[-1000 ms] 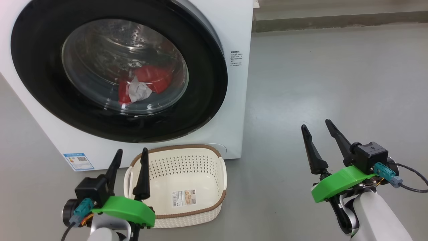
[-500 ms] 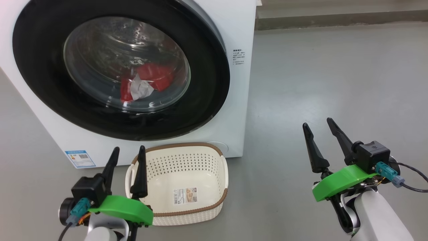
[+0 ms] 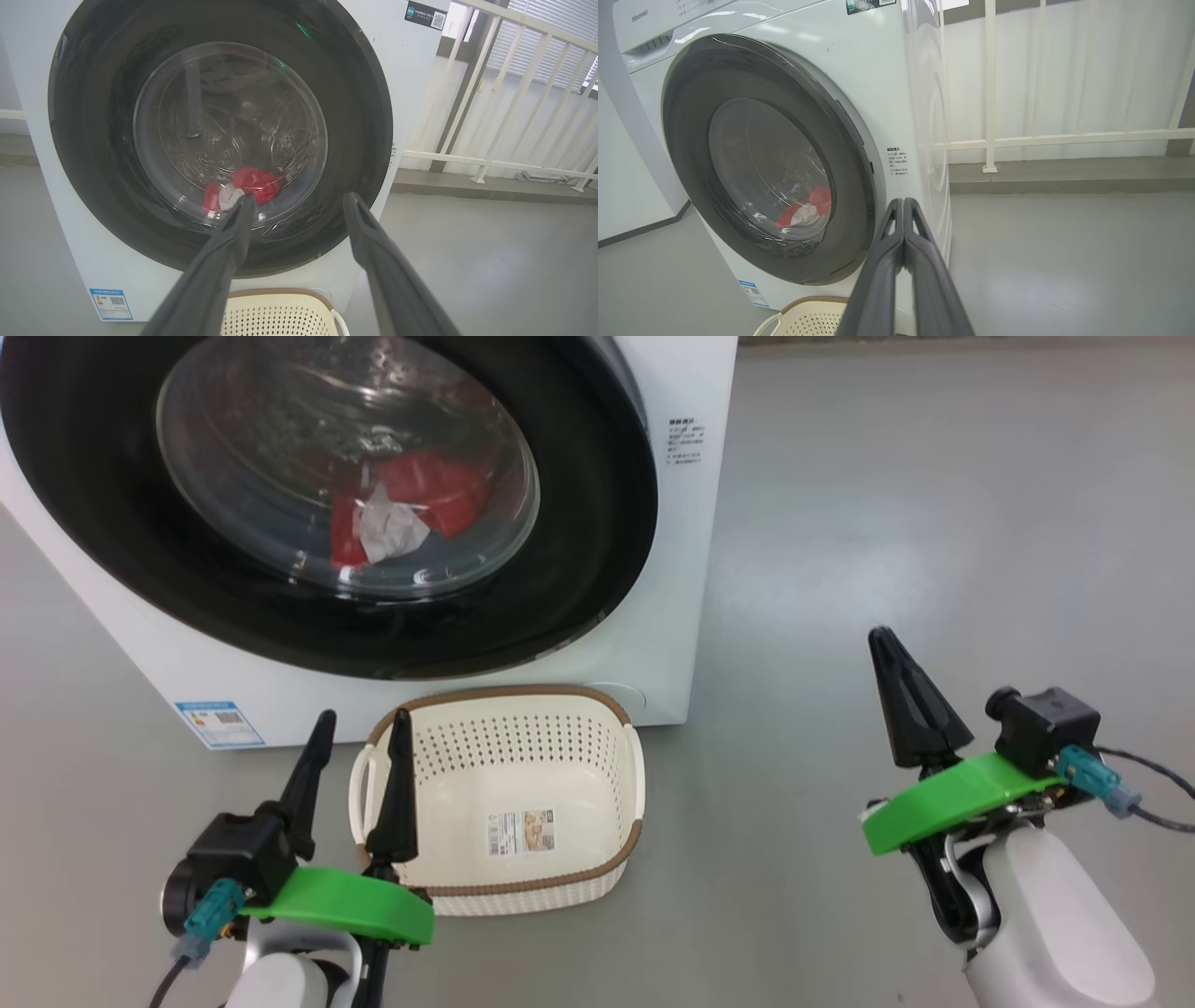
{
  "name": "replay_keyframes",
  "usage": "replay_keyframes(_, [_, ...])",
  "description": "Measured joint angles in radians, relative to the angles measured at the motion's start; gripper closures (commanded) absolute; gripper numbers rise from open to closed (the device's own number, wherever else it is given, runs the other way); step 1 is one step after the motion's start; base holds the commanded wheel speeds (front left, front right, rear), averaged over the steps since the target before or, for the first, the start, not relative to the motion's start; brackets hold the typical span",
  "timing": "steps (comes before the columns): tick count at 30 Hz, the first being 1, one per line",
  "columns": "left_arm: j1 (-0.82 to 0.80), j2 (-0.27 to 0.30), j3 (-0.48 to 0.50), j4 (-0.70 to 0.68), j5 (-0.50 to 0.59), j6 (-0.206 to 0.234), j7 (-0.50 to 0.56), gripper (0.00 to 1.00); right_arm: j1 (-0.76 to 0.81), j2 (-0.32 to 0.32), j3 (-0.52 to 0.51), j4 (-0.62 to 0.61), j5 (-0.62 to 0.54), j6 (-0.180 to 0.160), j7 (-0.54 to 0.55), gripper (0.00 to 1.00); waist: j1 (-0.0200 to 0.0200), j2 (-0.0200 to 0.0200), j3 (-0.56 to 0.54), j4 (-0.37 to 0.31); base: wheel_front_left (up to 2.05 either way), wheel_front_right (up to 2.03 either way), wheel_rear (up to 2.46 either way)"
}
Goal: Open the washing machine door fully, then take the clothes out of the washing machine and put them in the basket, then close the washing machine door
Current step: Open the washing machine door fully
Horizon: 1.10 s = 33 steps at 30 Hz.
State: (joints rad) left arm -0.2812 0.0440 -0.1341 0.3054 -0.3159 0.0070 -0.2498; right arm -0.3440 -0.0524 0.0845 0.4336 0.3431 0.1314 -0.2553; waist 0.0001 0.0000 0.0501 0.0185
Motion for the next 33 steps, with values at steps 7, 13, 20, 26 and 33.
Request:
replay_keyframes(7, [-0.006, -0.002, -0.006, -0.055, 0.001, -0.008, 0.000, 0.00, -0.083, -0.001, 0.032, 0.020, 0.138, 0.000, 0.000, 1.00, 0.0000, 0.0000, 0.057, 0.014, 0.00, 0.00, 0.00])
replay_keyframes(13, [-0.017, -0.002, -0.013, -0.097, 0.017, -0.017, 0.000, 0.00, -0.167, -0.003, 0.062, 0.062, 0.348, 0.000, 0.000, 1.00, 0.0000, 0.0000, 0.102, 0.028, 0.00, 0.00, 0.00])
replay_keyframes(20, [-0.036, -0.004, -0.021, -0.127, 0.040, -0.026, 0.000, 0.00, -0.286, -0.006, 0.097, 0.094, 0.636, 0.000, 0.011, 1.00, 0.0000, 0.0000, 0.161, 0.041, 0.00, 0.00, 0.00])
replay_keyframes(26, [-0.074, -0.005, -0.024, -0.158, 0.042, -0.035, -0.003, 0.00, -0.363, -0.010, 0.087, 0.086, 0.819, 0.000, 0.076, 1.00, 0.0000, 0.0000, 0.219, 0.054, 0.00, 0.00, 0.00])
replay_keyframes(33, [-0.095, -0.005, -0.025, -0.166, 0.043, -0.035, -0.004, 0.00, -0.451, -0.035, 0.055, 0.088, 1.025, 0.000, 0.195, 1.00, 0.0000, 0.0000, 0.289, 0.082, 0.00, 0.00, 0.00])
